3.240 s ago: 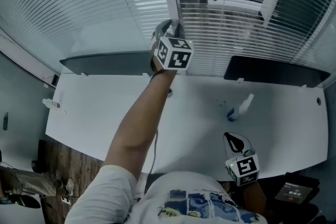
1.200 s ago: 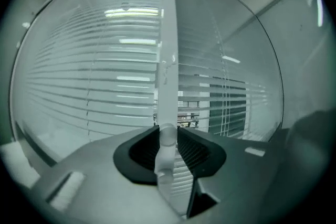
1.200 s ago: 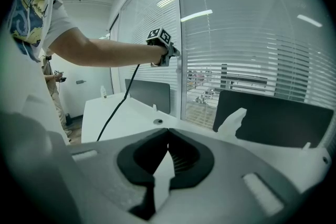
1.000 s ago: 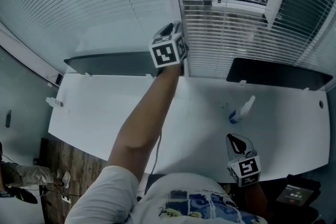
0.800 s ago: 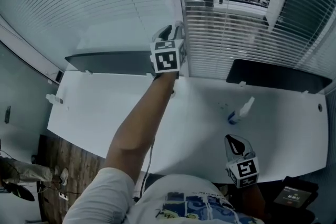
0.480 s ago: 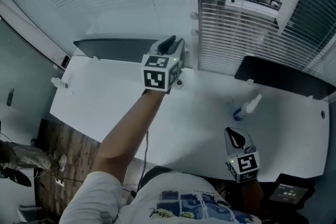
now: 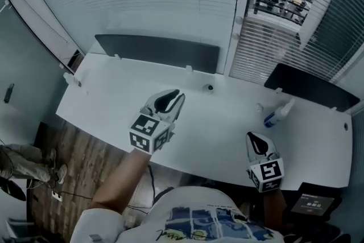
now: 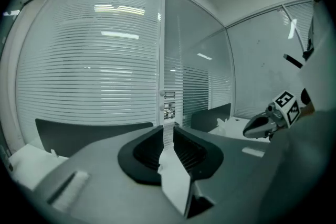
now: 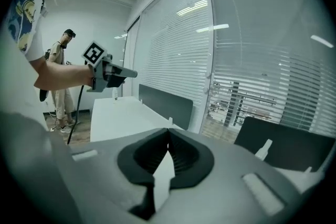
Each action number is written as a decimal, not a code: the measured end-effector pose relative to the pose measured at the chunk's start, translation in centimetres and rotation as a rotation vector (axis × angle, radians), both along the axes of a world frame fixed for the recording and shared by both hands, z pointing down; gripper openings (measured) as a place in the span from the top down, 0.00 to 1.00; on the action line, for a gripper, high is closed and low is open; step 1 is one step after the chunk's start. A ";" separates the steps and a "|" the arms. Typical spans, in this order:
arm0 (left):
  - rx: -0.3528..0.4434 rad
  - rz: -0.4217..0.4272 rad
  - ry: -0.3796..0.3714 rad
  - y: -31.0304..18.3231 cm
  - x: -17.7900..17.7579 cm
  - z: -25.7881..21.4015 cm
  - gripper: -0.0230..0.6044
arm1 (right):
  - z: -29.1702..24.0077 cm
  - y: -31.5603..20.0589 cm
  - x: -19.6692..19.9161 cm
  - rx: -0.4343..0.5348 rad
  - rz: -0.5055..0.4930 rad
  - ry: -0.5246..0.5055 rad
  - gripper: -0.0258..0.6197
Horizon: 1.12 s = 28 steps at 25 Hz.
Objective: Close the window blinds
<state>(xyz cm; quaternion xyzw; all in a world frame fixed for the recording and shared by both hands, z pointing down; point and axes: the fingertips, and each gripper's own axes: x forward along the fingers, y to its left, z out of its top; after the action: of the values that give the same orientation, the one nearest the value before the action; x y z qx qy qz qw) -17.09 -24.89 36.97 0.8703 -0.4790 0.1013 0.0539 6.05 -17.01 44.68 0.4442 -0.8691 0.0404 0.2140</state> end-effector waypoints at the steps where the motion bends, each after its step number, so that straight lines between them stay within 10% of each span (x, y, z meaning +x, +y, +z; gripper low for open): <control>1: -0.009 0.012 0.009 1.6 -1.1 -0.6 0.87 | -1.1 0.7 -1.2 0.004 0.007 0.002 0.96; 14: -0.081 0.183 0.091 19.9 -12.1 -6.1 0.95 | -10.0 13.1 -15.9 0.043 0.024 0.055 0.96; 28: -0.115 0.390 0.097 31.3 -11.1 -5.7 0.95 | -11.8 22.1 -19.2 0.069 0.078 0.045 0.96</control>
<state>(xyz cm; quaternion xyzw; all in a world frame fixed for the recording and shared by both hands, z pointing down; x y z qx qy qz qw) -28.24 6.39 31.31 0.9458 -0.2919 0.0949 0.1056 -13.16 5.13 32.85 0.4856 -0.8469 0.0084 0.2164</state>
